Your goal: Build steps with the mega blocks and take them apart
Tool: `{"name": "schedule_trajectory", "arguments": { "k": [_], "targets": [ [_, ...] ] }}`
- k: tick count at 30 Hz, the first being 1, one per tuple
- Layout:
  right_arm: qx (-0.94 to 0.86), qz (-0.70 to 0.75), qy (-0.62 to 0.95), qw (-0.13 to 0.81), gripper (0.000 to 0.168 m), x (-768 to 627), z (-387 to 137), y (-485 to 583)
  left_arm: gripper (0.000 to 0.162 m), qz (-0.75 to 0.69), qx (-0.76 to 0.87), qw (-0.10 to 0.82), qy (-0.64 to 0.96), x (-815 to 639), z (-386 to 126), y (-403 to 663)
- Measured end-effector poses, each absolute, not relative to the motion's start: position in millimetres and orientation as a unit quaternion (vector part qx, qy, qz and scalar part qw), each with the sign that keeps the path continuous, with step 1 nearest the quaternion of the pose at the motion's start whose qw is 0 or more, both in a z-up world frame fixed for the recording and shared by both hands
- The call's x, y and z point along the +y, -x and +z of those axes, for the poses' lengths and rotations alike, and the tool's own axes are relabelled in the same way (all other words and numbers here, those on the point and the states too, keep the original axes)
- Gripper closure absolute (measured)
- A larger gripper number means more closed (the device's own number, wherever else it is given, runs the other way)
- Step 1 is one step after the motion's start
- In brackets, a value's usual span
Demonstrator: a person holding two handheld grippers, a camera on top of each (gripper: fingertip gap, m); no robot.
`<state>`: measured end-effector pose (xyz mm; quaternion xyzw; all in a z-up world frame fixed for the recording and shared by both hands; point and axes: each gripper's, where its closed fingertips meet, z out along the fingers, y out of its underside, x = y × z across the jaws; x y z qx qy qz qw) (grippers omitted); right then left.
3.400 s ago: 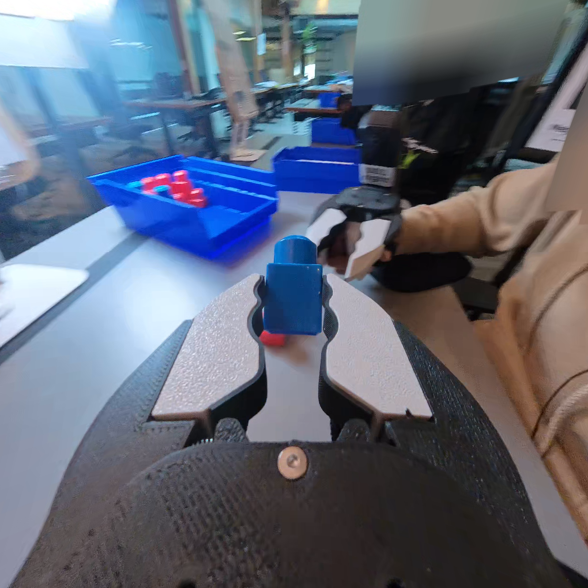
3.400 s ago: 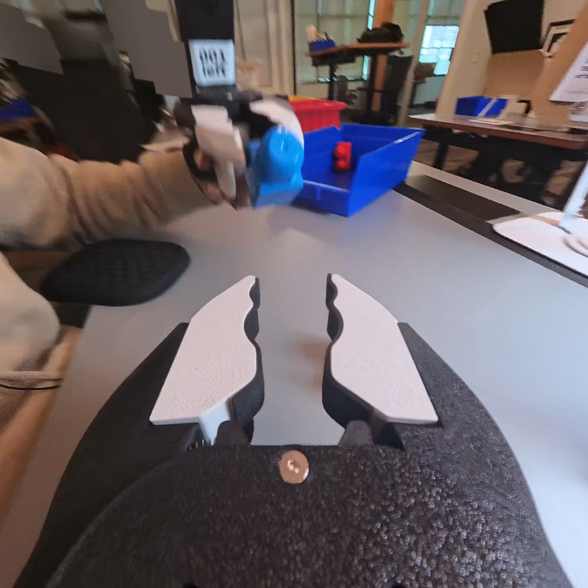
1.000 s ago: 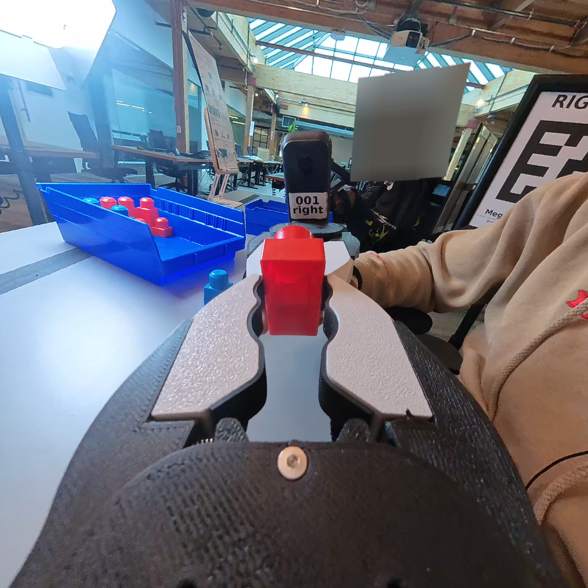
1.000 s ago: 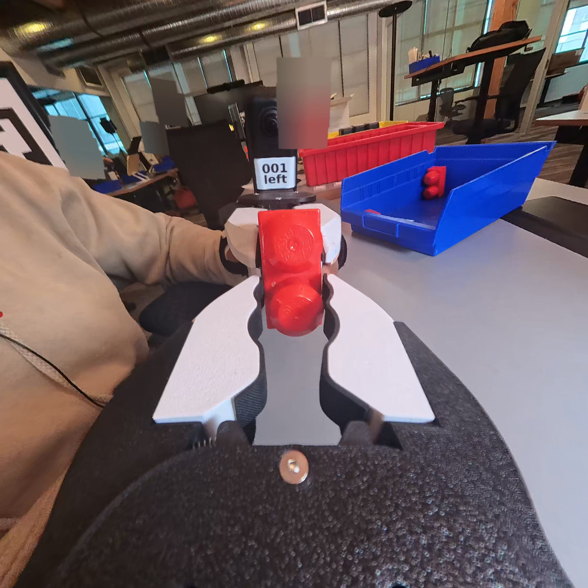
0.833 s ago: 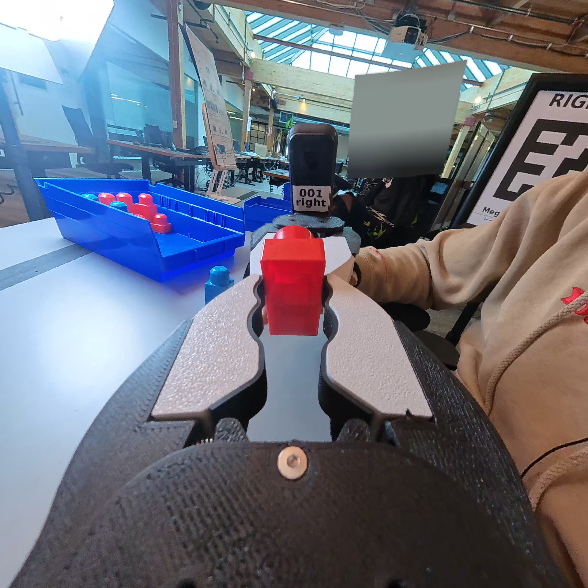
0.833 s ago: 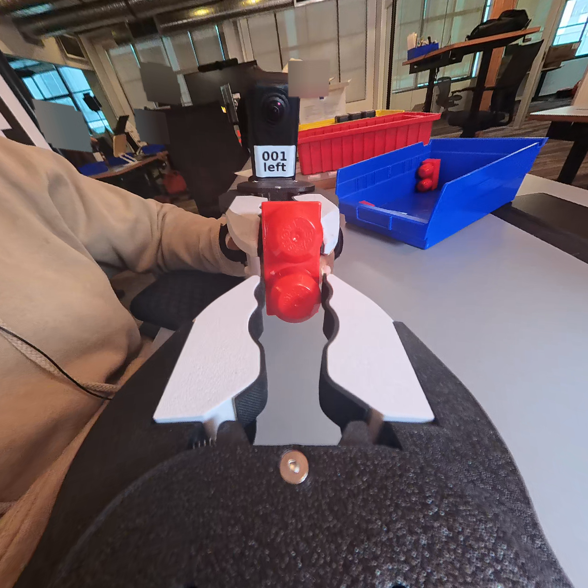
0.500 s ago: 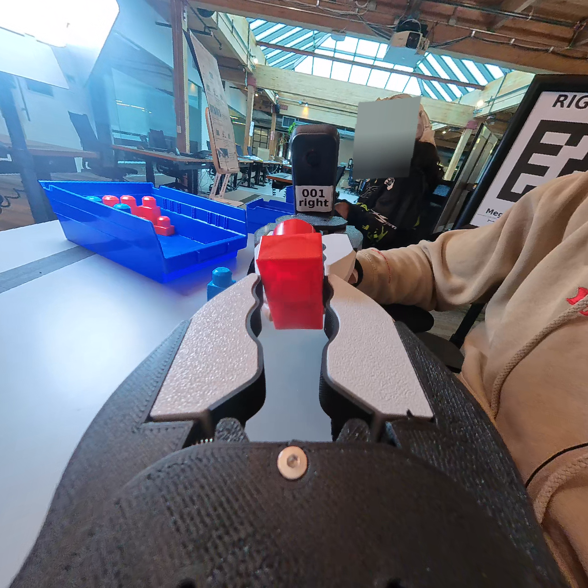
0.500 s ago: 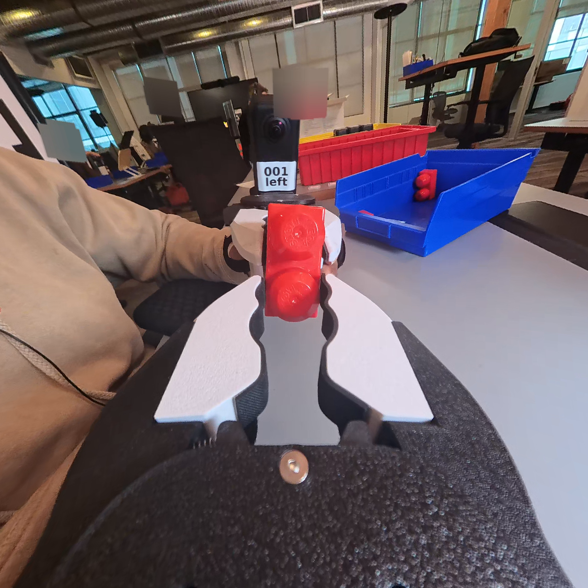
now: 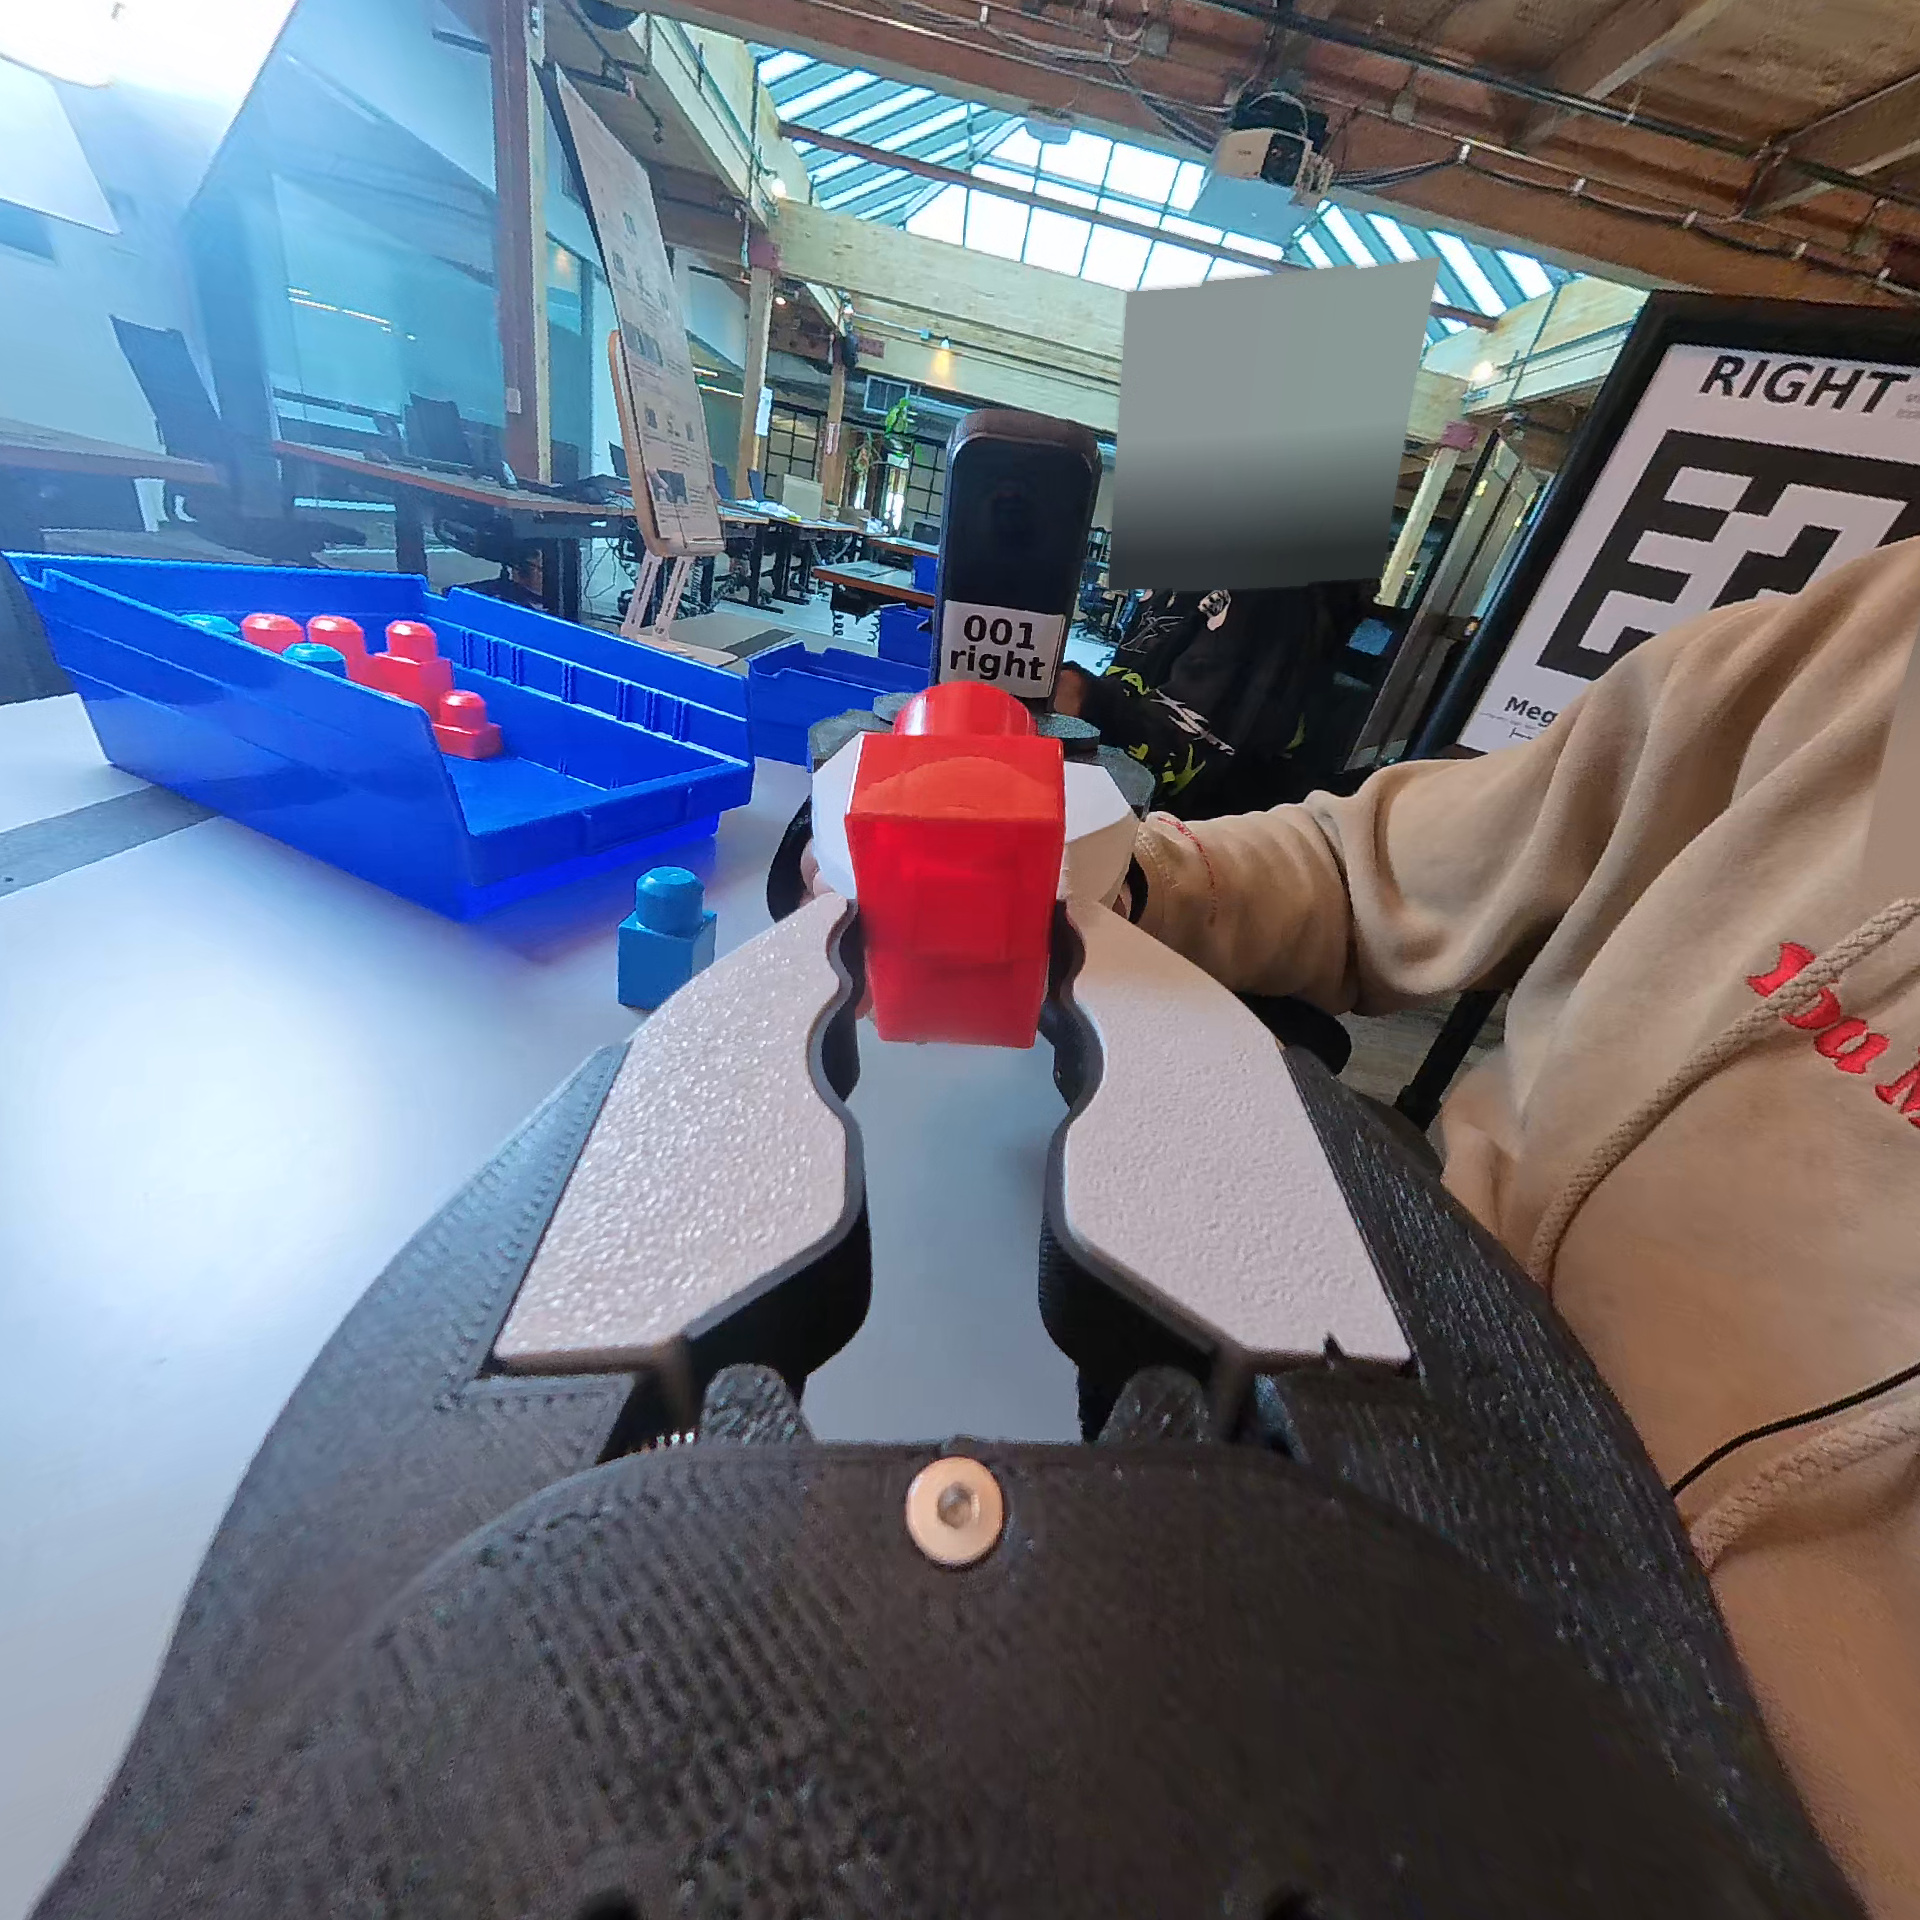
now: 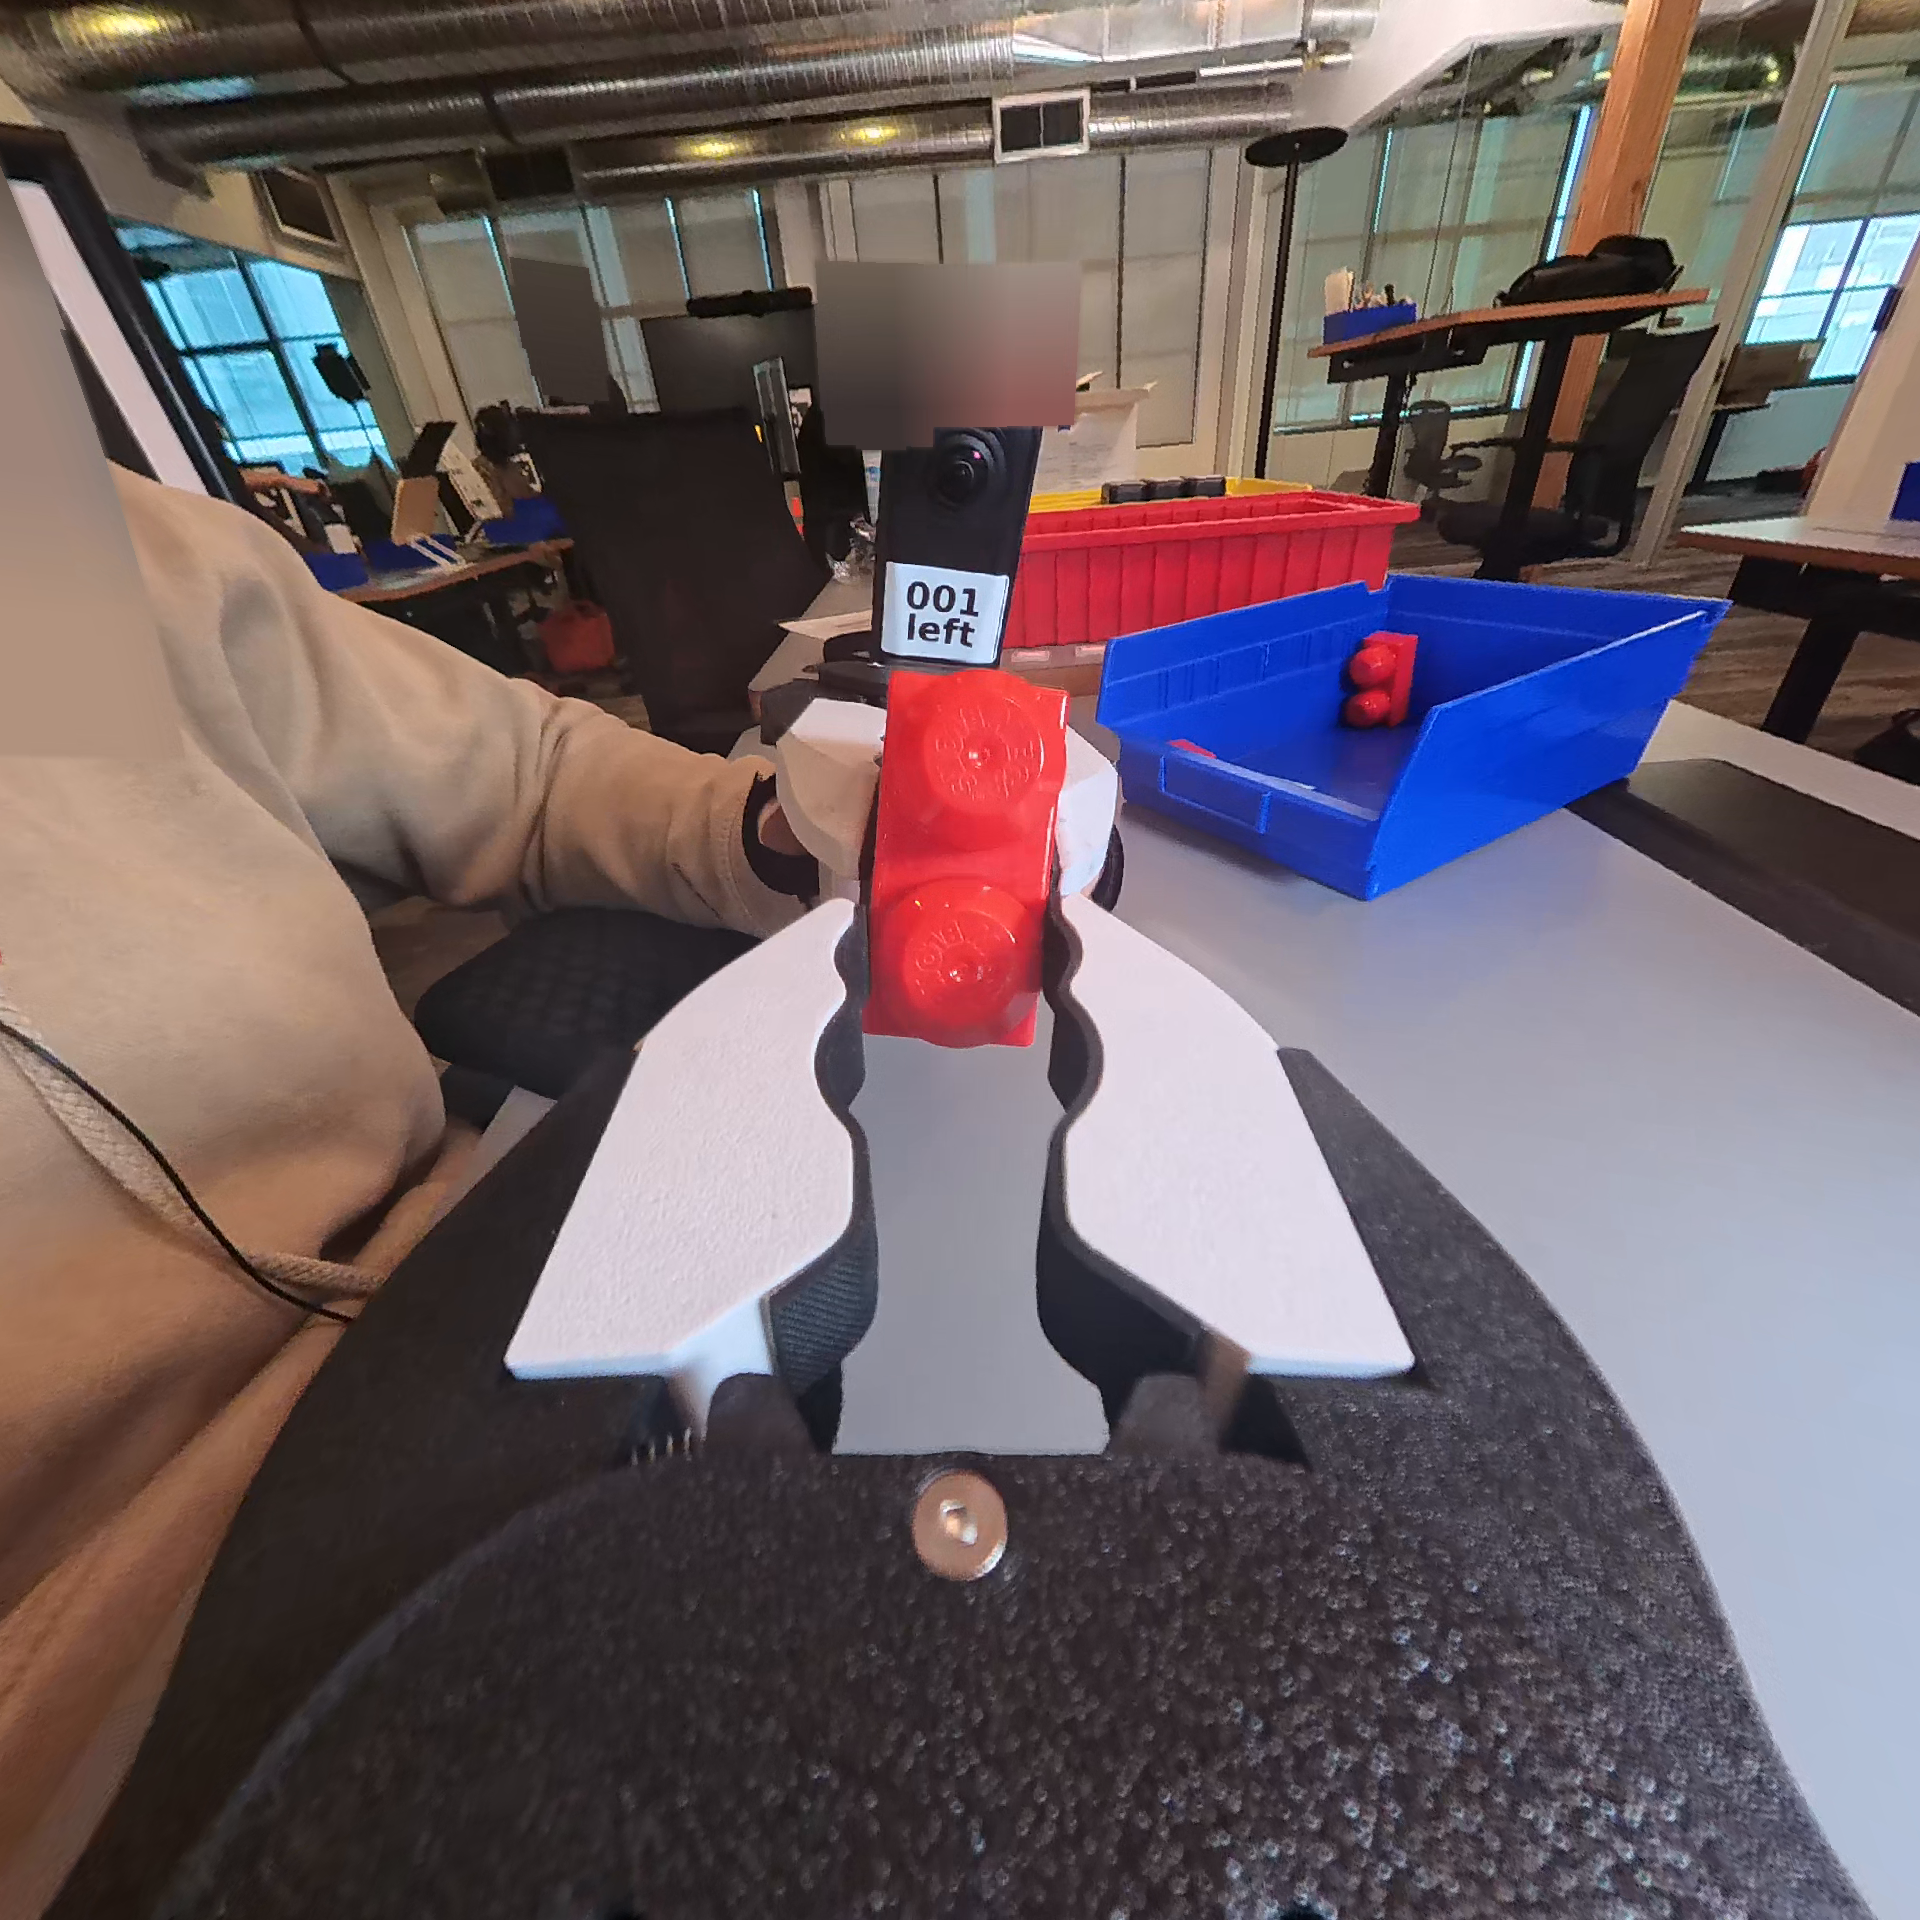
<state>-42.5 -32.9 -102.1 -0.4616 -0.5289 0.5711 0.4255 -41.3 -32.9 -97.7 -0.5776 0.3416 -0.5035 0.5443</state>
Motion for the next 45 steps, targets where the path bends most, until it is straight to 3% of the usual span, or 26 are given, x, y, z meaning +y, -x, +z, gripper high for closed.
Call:
{"name": "schedule_trajectory", "arguments": {
  "k": [3,6,11,16,24,26,29,33,36,45],
  "targets": [
    [-0.541,0.561,0.470,0.415,0.136,-33,-105,42,0.128,-0.495,0.350,0.543,0.582,-33,-100,41],
    [-0.560,0.514,0.482,0.435,0.125,-18,-99,30,0.128,-0.467,0.353,0.558,0.587,-29,-100,45],
    [-0.598,0.336,0.558,0.468,0.121,50,-110,-23,0.128,-0.416,0.365,0.558,0.618,-20,-110,52],
    [-0.665,0.155,0.656,0.322,0.114,92,-181,-80,0.128,-0.388,0.389,0.529,0.647,-16,-133,45],
    [-0.697,0.047,0.689,0.190,0.106,120,-220,-99,0.128,-0.368,0.410,0.508,0.662,-16,-152,42],
    [-0.708,0.052,0.683,0.171,0.125,119,-232,-94,0.128,-0.368,0.411,0.503,0.665,-16,-155,42],
    [-0.707,0.088,0.677,0.183,0.131,112,-227,-85,0.128,-0.371,0.410,0.501,0.666,-15,-157,43],
    [-0.651,0.316,0.584,0.367,0.132,74,-136,-33,0.128,-0.382,0.405,0.512,0.654,-16,-150,43],
    [-0.574,0.490,0.501,0.423,0.132,26,-74,-12,0.128,-0.397,0.395,0.523,0.643,-18,-141,43],
    [-0.540,0.553,0.501,0.390,0.132,-23,-110,33,0.128,-0.409,0.405,0.506,0.643,-29,-139,36]
  ]
}}
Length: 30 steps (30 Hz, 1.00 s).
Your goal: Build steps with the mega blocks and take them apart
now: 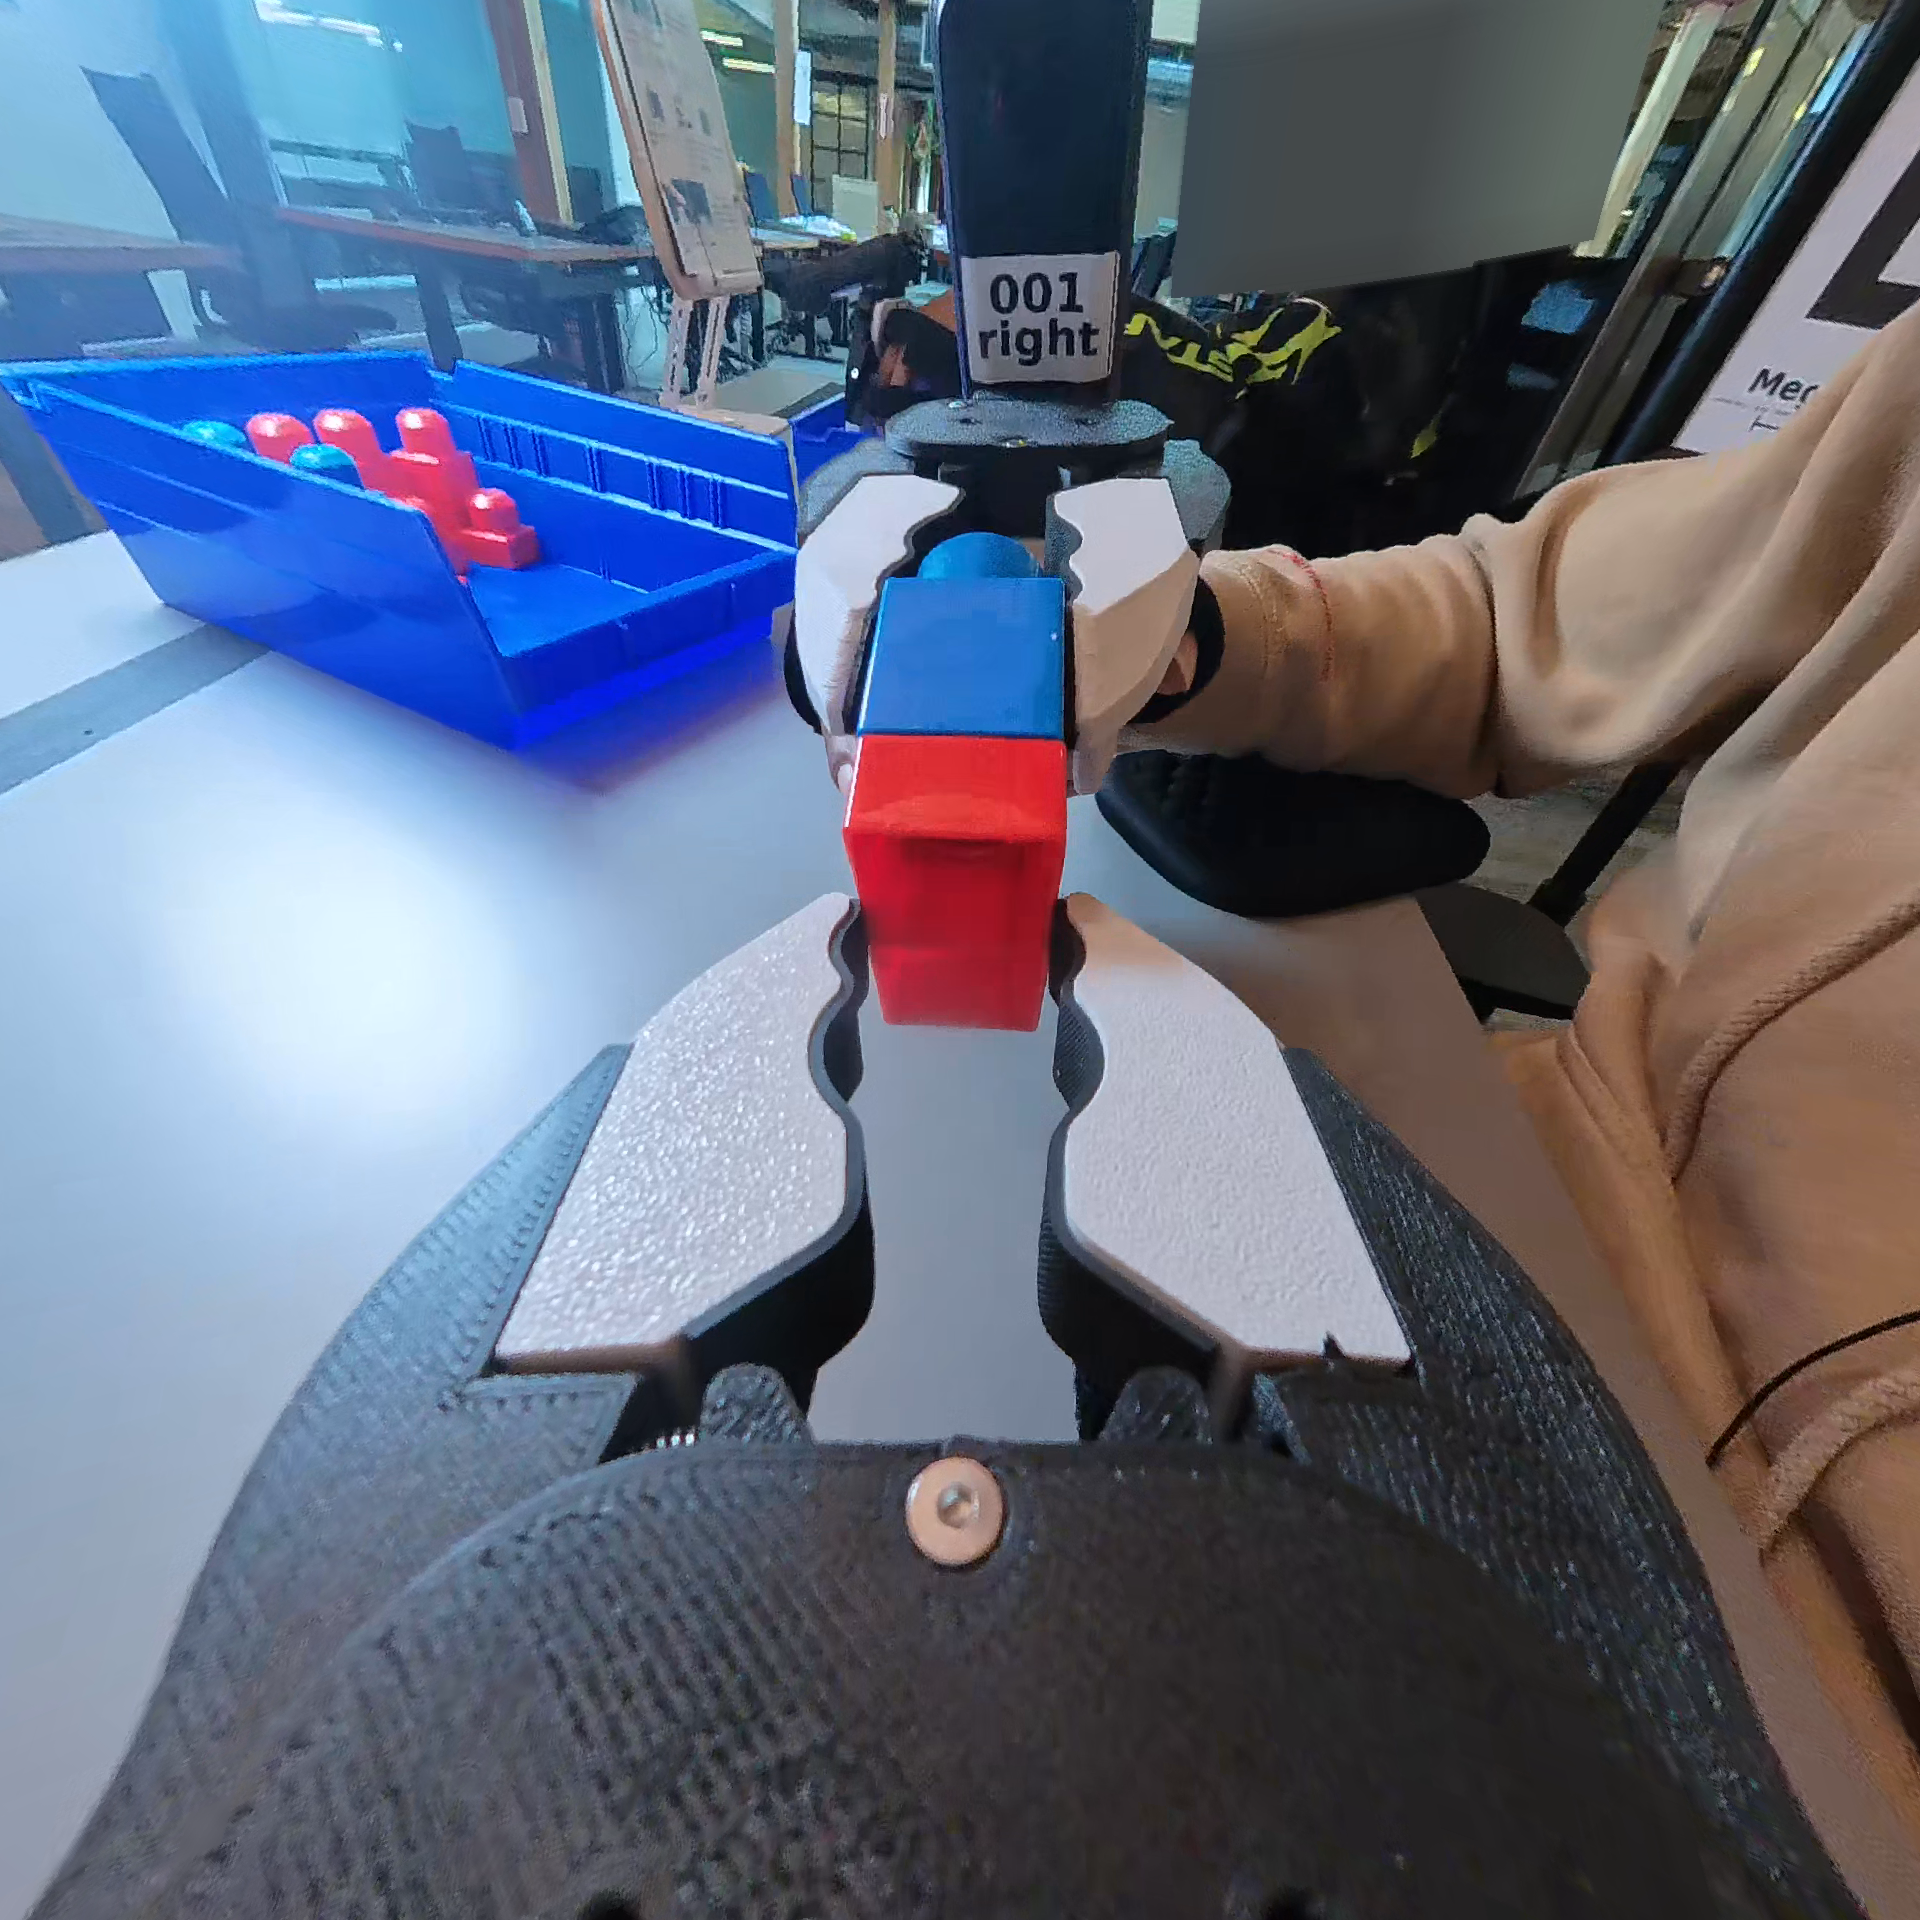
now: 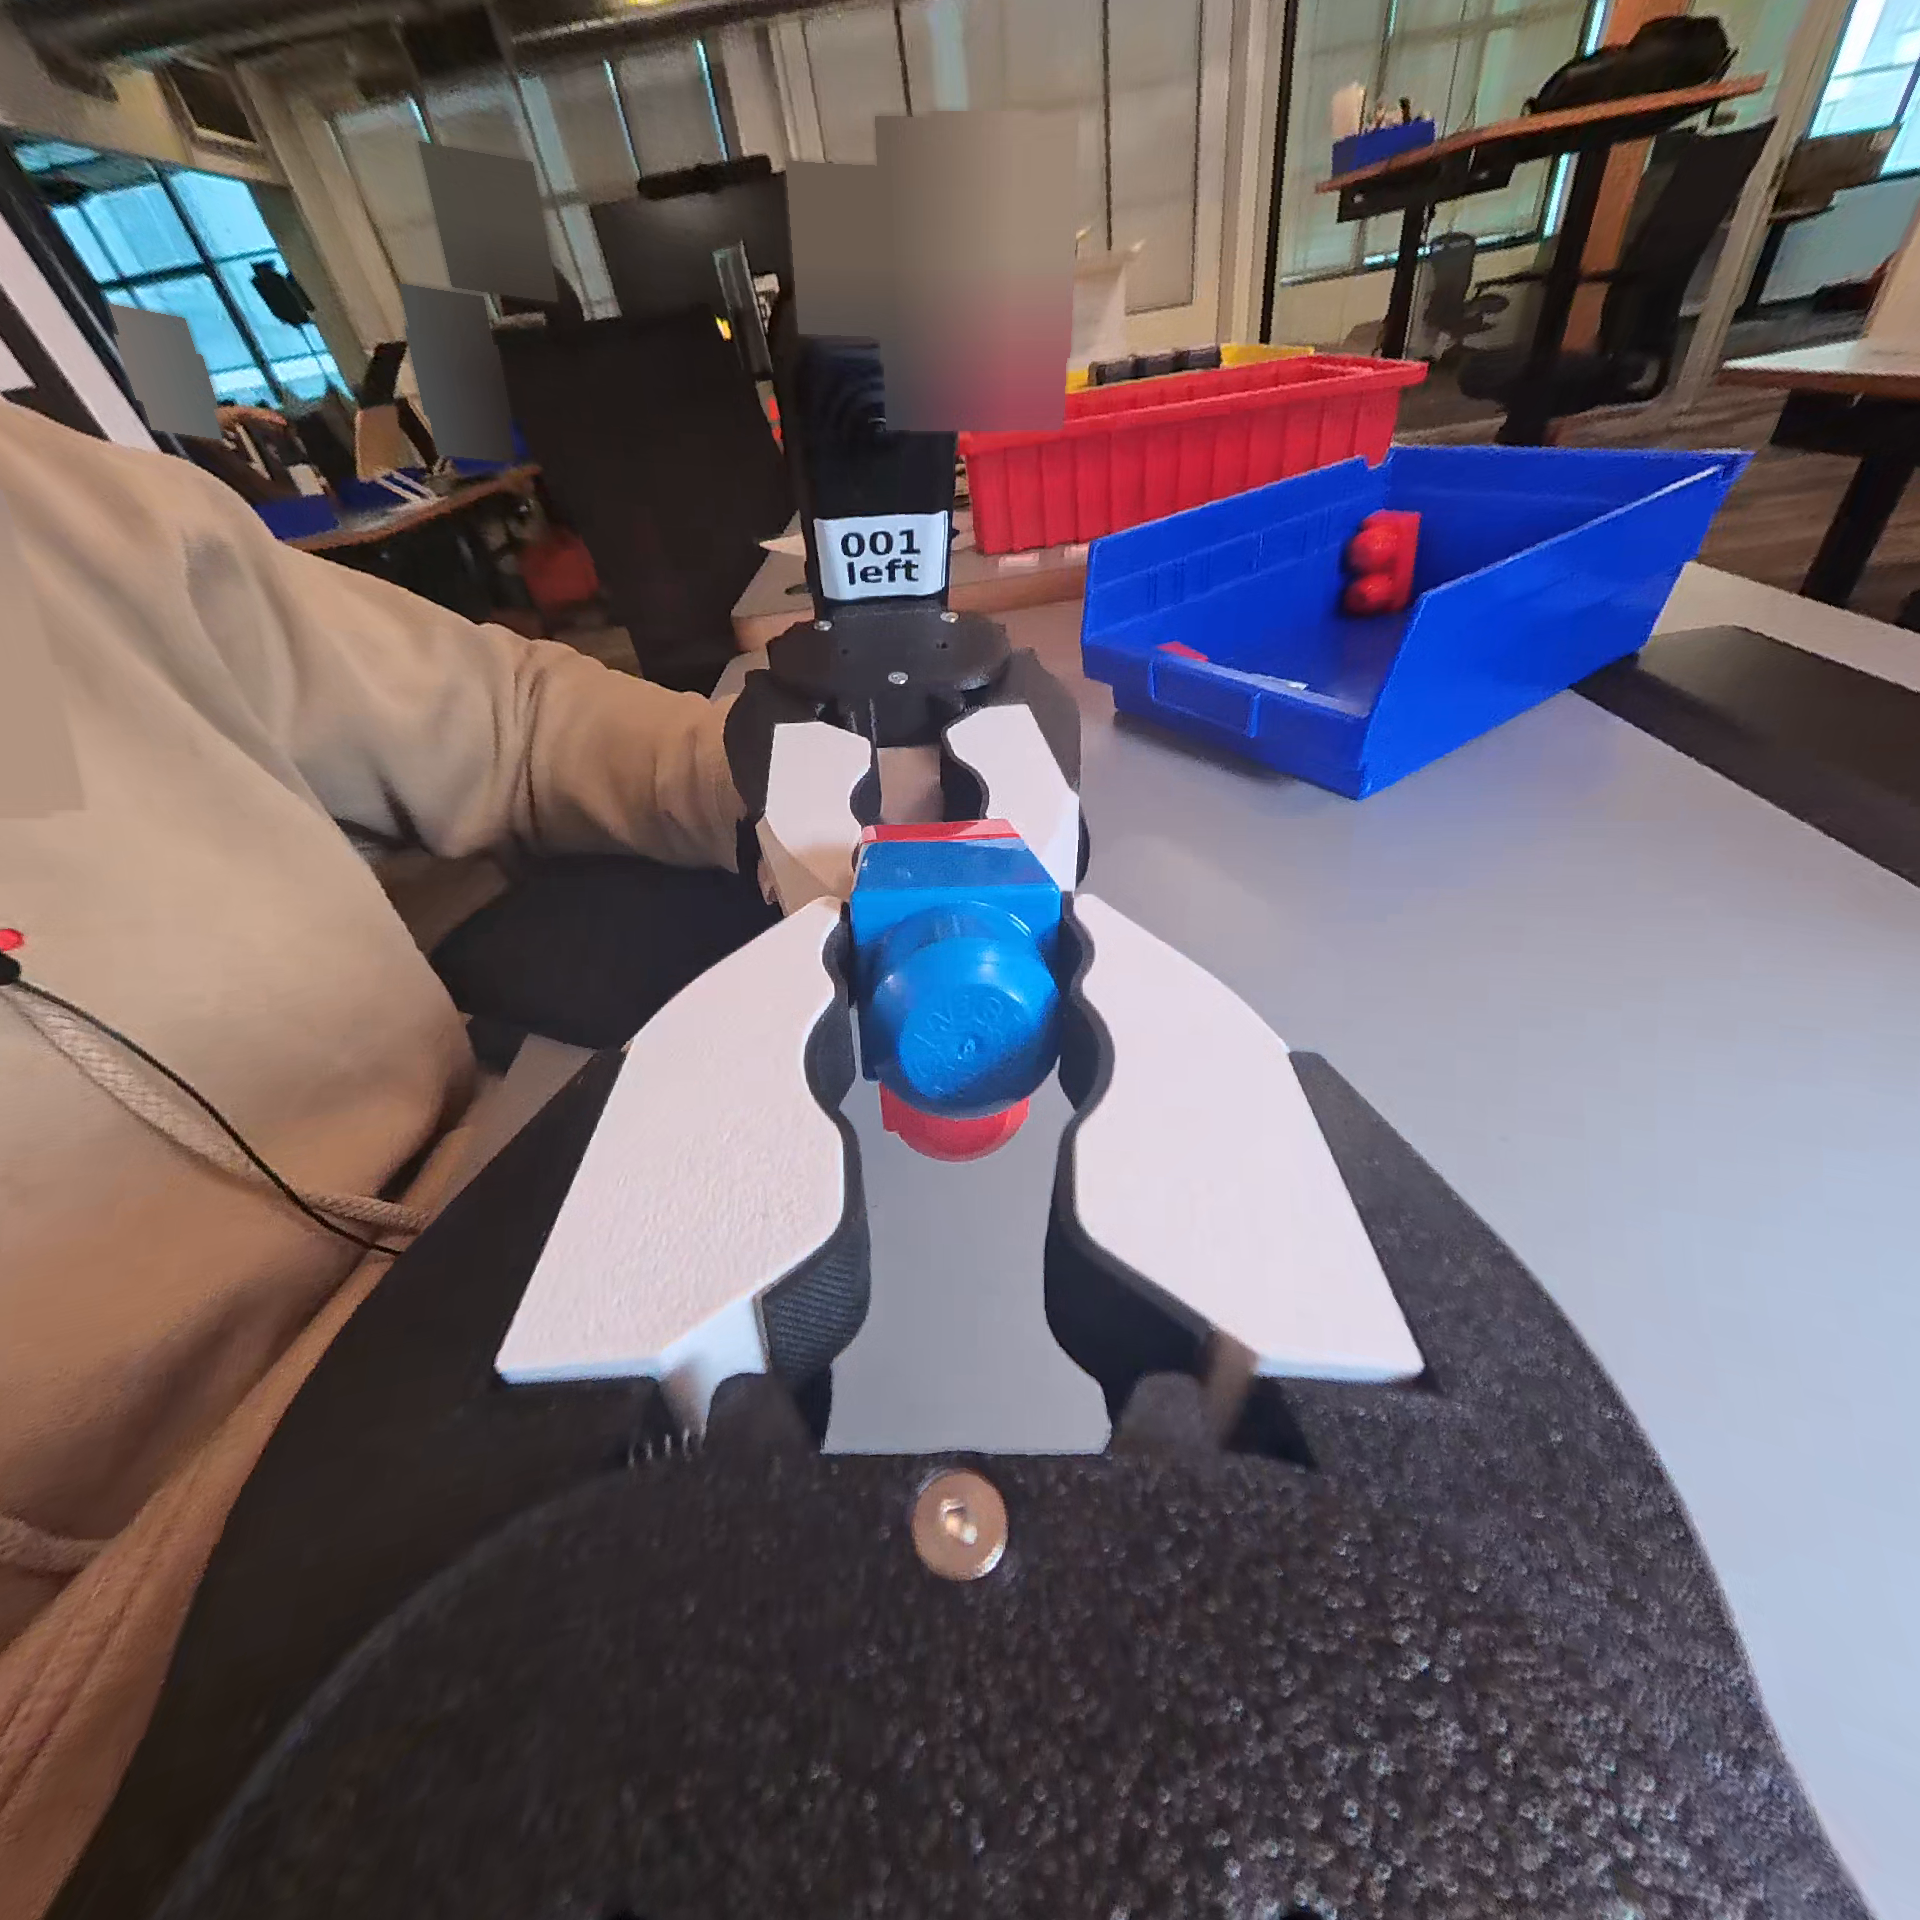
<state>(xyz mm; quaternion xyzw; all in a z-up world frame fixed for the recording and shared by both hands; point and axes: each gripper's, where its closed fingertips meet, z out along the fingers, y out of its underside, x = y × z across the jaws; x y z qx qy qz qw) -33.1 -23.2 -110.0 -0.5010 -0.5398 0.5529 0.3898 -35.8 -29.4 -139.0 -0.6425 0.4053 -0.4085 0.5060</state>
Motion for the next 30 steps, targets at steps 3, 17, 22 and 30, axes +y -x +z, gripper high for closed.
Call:
{"name": "schedule_trajectory", "arguments": {
  "k": [3,17,22,30],
  "targets": [
    [-0.548,0.545,0.508,0.379,0.132,-23,-116,34,0.128,-0.406,0.410,0.491,0.653,-29,-145,35],
    [-0.580,0.539,0.494,0.359,0.132,-32,-126,30,0.128,-0.406,0.433,0.459,0.661,-36,-159,28],
    [-0.579,0.513,0.508,0.378,0.122,-19,-112,24,0.128,-0.398,0.420,0.487,0.654,-28,-148,35],
    [-0.573,0.506,0.513,0.392,0.139,-10,-107,15,0.128,-0.383,0.415,0.499,0.657,-23,-152,38]
  ]
}}
